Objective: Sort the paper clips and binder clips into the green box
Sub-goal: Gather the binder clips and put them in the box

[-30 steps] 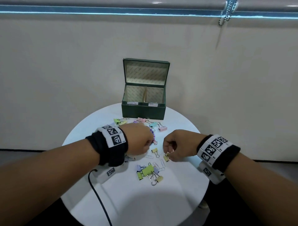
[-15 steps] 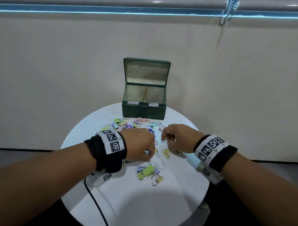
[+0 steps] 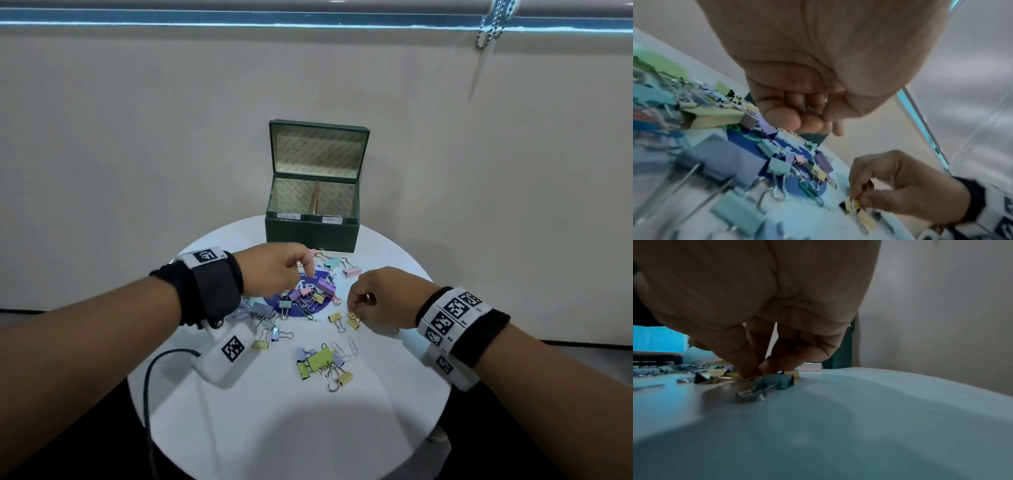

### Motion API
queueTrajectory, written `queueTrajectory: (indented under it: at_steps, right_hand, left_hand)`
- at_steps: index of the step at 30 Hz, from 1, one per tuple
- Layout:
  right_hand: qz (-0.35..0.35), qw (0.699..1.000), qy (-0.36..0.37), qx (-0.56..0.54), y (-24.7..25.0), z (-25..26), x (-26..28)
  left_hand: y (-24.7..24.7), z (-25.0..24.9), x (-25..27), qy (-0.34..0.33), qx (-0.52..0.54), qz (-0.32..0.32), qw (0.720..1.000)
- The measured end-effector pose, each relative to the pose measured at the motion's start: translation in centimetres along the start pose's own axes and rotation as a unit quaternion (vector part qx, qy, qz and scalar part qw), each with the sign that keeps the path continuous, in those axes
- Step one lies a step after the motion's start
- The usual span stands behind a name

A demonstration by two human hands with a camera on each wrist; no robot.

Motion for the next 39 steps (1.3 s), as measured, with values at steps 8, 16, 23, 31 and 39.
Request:
queueTrajectory:
  at_steps: [8,16,23,31,39]
  right_hand:
    - [0.006,1.000,0.016,0.021,-0.4,0.2,0.1]
    - [-0.086,0.996,0.032,-0.016,0.5,-0.2,0.1]
    - [-0.033,0.999,0.021,-0.035,0.7,0.3,0.1]
    - [0.047,0.995,0.049,-0.076,0.0,1.7,1.2]
    - [0.097,0.993,0.043,-0.054,-1.2,1.7,0.4]
  left_hand:
    - [-3.3,-1.9,0.4,-0.080,-0.425,0.084,0.898]
    - [-4.4,-2.5,0.1,-0.128,-0.482,0.094,0.862]
    - [-3.1,-2.0,0.3,-0.095,-0.401,0.078,0.908]
    - [-3.5,-1.9,0.7,-0.106,-0.442,0.071,0.888]
    - [-3.0,-0.8,0.1,-0.072,-0.406,0.050,0.909]
Point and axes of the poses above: each hand's wrist, its own x-axis away from the middle knuckle, its own y-axis out of the back of the hand, z = x × y, the point moved 4 cm from there along -x, towards the middle knuckle, and after that the axes turned 4 degrees about x, right-handed, at the moved point
